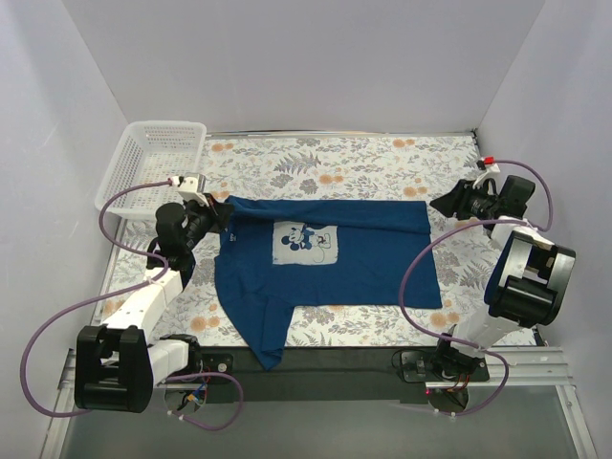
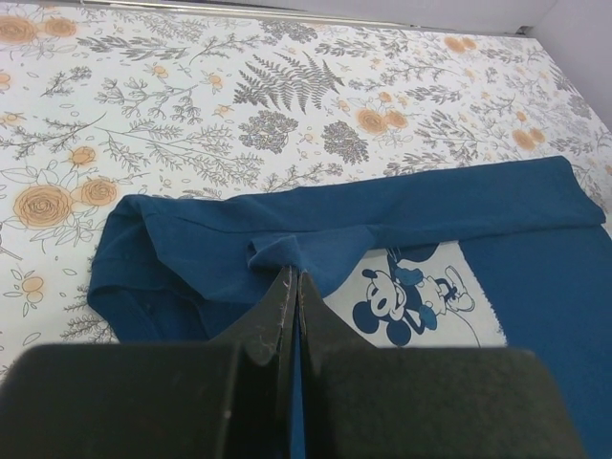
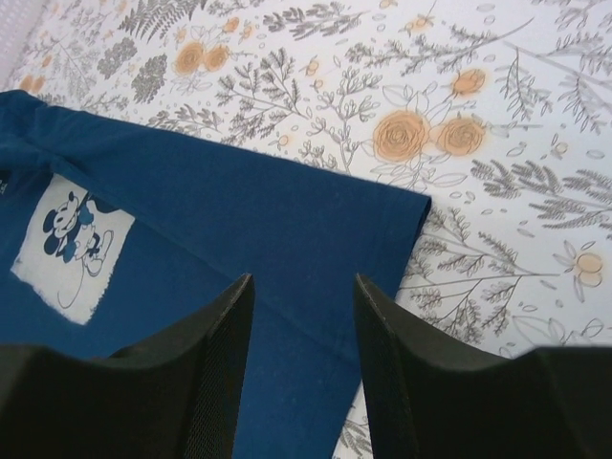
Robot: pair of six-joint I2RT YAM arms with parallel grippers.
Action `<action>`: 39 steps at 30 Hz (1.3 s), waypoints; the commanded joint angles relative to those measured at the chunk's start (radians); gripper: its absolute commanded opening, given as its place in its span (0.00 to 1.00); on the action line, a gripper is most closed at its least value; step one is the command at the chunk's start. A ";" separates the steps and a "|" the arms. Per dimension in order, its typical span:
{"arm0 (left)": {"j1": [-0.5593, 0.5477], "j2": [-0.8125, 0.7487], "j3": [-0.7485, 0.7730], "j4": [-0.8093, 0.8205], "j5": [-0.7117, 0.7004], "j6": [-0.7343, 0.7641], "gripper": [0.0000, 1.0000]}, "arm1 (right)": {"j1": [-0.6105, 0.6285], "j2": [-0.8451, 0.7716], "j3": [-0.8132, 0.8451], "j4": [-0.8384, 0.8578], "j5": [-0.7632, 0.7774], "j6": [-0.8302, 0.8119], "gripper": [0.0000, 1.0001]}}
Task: Fold and stack the t-shirts
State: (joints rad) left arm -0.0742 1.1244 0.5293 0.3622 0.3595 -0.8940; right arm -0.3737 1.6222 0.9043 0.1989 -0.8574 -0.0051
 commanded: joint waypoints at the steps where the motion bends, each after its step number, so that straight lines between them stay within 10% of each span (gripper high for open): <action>1: -0.004 -0.041 -0.018 -0.008 0.025 0.009 0.00 | -0.005 -0.034 -0.016 -0.038 -0.009 -0.024 0.45; 39: -0.055 -0.090 -0.034 -0.118 -0.007 0.075 0.00 | -0.007 -0.027 -0.025 -0.069 -0.048 -0.036 0.46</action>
State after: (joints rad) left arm -0.1223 1.0702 0.5014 0.2527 0.3679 -0.8371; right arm -0.3740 1.6051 0.8787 0.1287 -0.8803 -0.0288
